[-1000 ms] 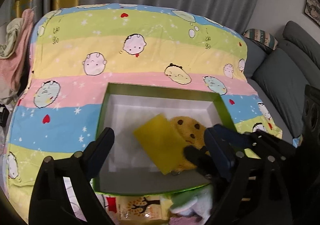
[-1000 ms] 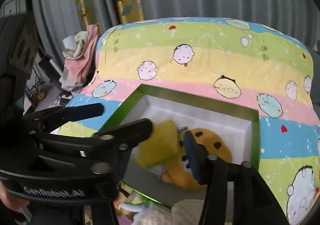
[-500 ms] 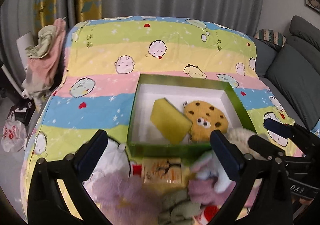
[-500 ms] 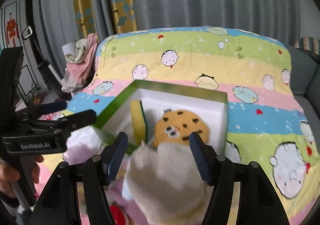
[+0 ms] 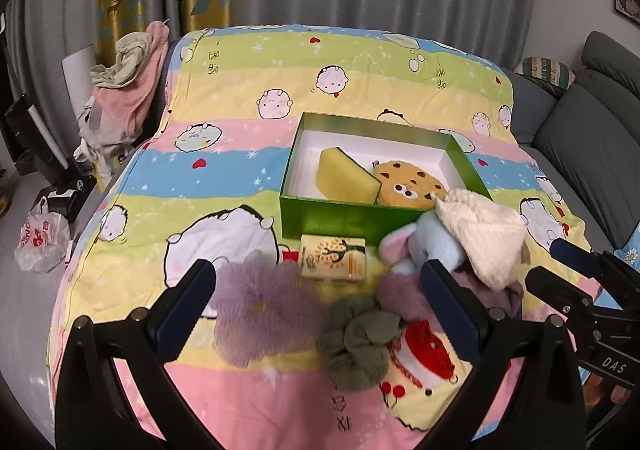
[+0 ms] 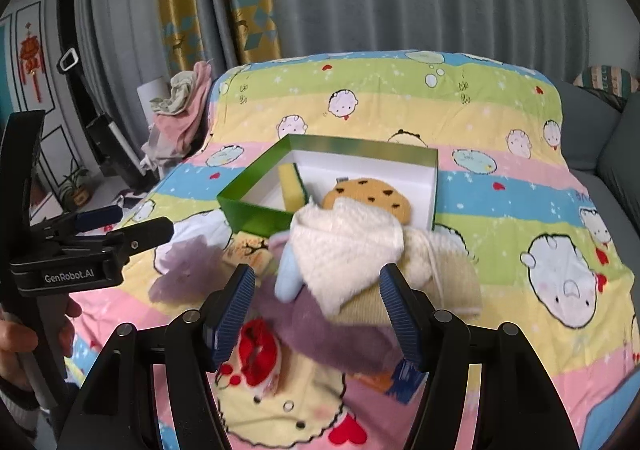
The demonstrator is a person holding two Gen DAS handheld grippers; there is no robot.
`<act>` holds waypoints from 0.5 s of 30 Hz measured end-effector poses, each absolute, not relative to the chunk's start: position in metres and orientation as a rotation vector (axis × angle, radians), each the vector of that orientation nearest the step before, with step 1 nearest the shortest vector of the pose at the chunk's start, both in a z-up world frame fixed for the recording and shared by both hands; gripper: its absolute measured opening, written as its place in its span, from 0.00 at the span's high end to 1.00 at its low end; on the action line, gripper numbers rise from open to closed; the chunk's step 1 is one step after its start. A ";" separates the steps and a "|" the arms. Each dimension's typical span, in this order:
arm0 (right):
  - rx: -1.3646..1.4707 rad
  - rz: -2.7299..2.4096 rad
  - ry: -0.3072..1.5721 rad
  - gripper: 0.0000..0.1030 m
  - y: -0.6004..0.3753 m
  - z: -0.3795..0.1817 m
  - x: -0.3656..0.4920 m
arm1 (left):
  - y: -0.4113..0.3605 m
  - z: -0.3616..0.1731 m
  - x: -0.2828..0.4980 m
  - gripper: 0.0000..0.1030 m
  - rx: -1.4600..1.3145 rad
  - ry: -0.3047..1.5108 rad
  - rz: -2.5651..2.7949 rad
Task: Organize soft objects
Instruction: 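Move the right gripper back over the cream fleece towel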
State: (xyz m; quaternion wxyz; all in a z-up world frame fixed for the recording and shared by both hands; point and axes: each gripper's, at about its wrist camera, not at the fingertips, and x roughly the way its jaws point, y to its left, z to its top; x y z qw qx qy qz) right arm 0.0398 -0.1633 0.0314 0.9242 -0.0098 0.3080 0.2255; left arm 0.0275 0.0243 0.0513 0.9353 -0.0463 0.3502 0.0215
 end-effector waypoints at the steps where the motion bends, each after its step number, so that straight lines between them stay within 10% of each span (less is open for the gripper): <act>1: -0.016 0.461 0.633 0.36 -0.165 0.031 0.037 | 0.023 0.052 0.023 0.01 -0.092 0.716 0.047; 15: 0.049 0.443 0.654 0.36 -0.188 0.020 0.021 | 0.004 0.046 -0.002 0.01 -0.064 0.724 0.038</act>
